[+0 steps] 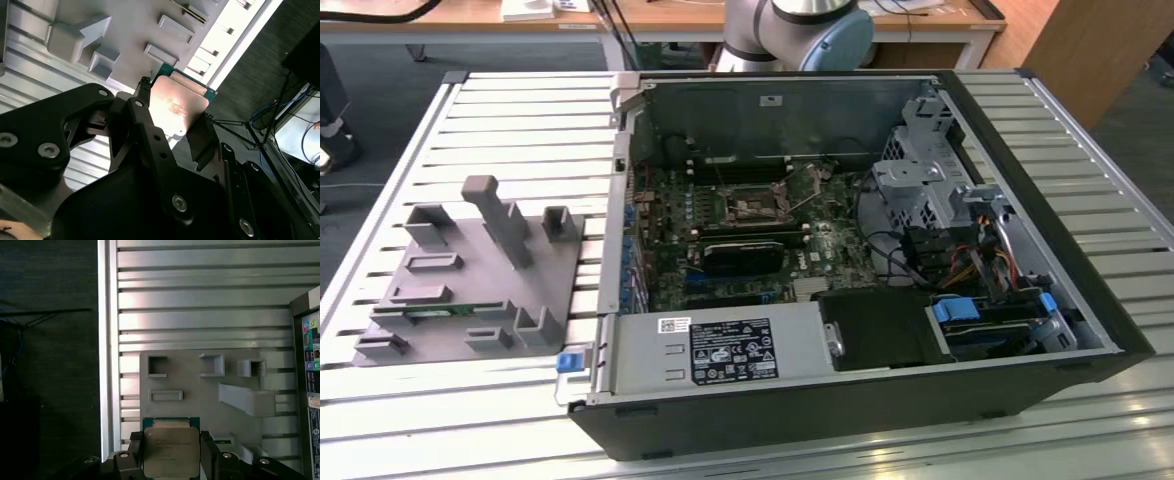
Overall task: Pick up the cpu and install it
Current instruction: 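Pick up the cpu and move it towards the insertion slot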
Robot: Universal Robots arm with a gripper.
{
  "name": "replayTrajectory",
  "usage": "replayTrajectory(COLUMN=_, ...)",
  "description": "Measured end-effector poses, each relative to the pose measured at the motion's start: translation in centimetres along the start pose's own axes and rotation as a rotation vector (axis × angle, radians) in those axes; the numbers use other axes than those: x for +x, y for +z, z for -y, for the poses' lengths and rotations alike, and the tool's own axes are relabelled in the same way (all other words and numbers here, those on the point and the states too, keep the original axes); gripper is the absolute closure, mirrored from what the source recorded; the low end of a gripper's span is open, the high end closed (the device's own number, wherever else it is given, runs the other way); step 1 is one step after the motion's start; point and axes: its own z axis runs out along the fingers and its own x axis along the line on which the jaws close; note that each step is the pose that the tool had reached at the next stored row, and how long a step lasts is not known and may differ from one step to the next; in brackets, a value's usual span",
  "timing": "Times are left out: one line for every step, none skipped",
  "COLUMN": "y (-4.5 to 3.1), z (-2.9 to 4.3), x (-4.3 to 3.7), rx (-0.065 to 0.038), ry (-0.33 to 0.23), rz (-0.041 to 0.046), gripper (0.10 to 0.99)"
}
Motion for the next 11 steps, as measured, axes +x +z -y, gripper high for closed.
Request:
replayTrajectory(y=-0.24, z=-0.03, x=0.0, rx=0.0, ry=0.0, rz=0.0001, gripper=0.545)
replayTrajectory(y=-0.51, z=-0.07, x=0.0, rx=0.0, ry=0.0, rz=0.0, gripper=0.545)
replayTrajectory(y=-0.77, z=-0.1, x=0.0, rx=0.001, ry=0.0, rz=0.0, gripper=0.545)
replayTrajectory(y=-1.02, z=-0.14, x=0.0, rx=0.001, ry=0.0, rz=0.0001, gripper=0.545)
replayTrajectory(y=-1.26, z=-0.17, x=0.0, rx=0.001, ry=0.0, rz=0.0001, gripper=0.545)
replayTrajectory(y=-1.55, z=-0.2, x=0.0, rx=0.001, ry=0.0, rz=0.0001, gripper=0.545)
replayTrajectory(y=-1.84, z=-0.24, x=0.0, rx=0.001, ry=0.0, rz=-0.0001, gripper=0.545)
replayTrajectory(y=-2.12, z=-0.28, x=0.01, rx=0.001, ry=0.0, rz=0.0001, gripper=0.545)
replayTrajectory(y=-2.35, z=-0.32, x=0.01, rx=0.001, ry=0.0, rz=0.0001, gripper=0.545)
replayTrajectory(y=-2.52, z=-0.34, x=0.01, rx=0.002, ry=0.0, rz=0.0001, gripper=0.545)
replayTrajectory(y=-2.61, z=-0.35, x=0.0, rx=0.001, ry=0.0, rz=0.0003, gripper=0.545)
